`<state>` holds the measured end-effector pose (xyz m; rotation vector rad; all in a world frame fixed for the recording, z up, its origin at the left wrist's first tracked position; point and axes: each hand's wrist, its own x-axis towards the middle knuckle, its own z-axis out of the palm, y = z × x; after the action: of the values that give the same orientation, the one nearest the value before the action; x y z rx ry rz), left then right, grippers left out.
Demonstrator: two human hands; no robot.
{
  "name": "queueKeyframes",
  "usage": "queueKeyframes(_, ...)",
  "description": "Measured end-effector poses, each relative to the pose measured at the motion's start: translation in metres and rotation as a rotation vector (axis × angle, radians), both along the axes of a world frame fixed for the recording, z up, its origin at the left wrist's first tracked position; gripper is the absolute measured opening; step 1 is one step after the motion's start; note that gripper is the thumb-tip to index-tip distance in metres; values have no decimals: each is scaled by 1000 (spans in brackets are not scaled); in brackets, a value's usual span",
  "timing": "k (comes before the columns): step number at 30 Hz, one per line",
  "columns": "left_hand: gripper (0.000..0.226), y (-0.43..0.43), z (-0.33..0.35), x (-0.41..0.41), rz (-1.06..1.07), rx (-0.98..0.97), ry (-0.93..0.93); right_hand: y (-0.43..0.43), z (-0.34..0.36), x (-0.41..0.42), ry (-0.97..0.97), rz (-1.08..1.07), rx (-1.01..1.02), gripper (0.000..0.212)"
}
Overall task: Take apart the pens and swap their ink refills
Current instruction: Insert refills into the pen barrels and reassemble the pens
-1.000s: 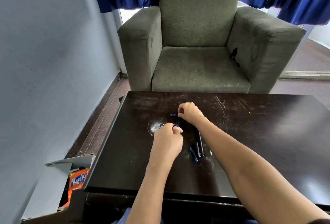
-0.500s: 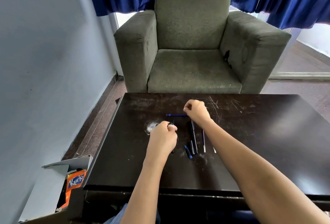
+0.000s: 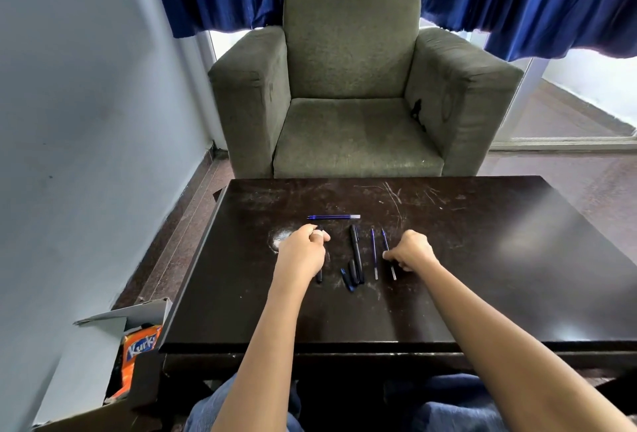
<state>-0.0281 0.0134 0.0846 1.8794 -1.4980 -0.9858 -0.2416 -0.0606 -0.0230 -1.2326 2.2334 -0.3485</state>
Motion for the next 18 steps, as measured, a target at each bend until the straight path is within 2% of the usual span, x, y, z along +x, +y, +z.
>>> queueKeyframes(6, 36, -1, -2, 1, 2, 17, -12, 5, -1, 7, 47, 44, -27, 14)
queueKeyframes(10, 35, -2, -2, 0, -18, 19, 8, 0, 15, 8, 7, 53, -79, 26)
queueKeyframes(12, 34, -3, -2, -1, -25, 28, 36, -8, 40, 16, -149, 31, -212, 31)
queueKeyframes(14, 34, -3, -2, -2, -34, 26, 74, -12, 72, 31, -446, -38, -385, 30)
queueKeyframes(16, 35, -3, -2, -3, -46, 14, 117, -7, 105, 48, -718, -84, -540, 22)
queueKeyframes(18, 34, -3, -1, -2, -50, 1, 155, 6, 129, 62, -864, -47, -647, 13)
